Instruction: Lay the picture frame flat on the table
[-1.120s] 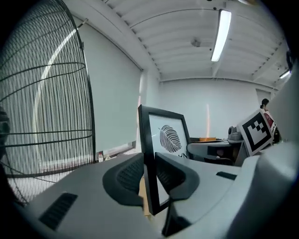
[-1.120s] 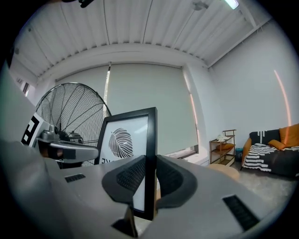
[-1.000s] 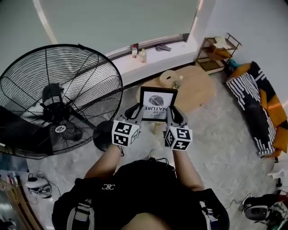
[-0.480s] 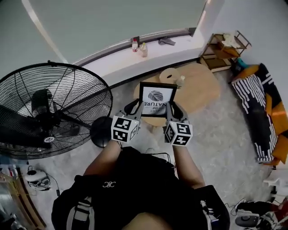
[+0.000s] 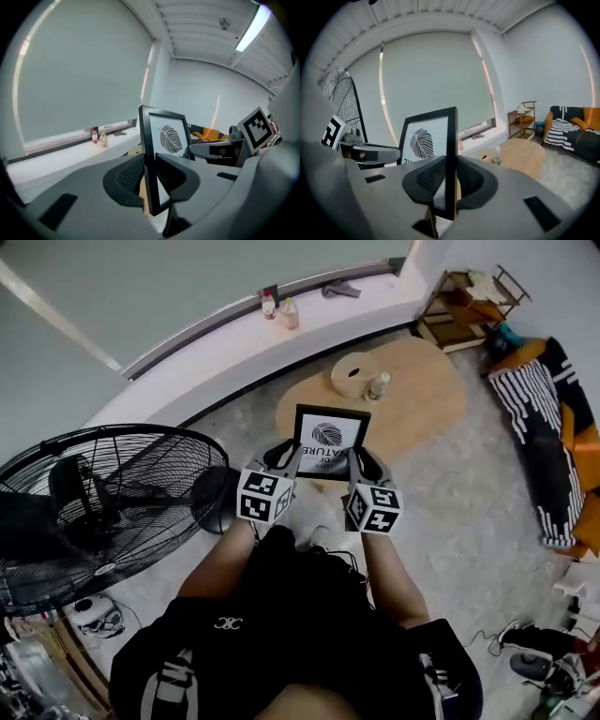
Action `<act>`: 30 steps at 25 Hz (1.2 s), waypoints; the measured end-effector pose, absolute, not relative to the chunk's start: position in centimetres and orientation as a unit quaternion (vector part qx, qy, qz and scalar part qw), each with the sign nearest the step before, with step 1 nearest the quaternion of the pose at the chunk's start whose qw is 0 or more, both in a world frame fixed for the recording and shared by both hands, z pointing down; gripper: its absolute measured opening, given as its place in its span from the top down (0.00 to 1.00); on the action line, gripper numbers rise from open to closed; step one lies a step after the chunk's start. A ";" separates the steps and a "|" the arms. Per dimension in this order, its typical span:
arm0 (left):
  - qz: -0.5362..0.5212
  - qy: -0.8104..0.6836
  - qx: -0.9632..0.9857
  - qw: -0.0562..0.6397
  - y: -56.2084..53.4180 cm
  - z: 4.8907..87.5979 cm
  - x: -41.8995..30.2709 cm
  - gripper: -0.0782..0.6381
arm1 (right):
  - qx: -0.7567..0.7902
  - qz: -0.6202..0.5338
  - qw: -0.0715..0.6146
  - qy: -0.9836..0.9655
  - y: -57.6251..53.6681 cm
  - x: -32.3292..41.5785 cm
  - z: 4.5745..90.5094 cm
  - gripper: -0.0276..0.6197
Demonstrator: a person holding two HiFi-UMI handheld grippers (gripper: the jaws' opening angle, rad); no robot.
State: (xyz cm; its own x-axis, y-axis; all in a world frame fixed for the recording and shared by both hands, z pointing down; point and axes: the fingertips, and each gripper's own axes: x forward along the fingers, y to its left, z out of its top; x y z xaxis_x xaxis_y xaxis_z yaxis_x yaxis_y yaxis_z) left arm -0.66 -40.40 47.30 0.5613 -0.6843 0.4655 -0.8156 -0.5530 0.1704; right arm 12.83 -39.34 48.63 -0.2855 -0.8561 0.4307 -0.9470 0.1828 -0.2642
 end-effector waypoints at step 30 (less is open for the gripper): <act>0.335 -0.368 0.777 0.386 -47.0 95.3 4.2 0.77 | 0.537 0.518 0.232 -0.624 -44.7 17.8 96.5 0.82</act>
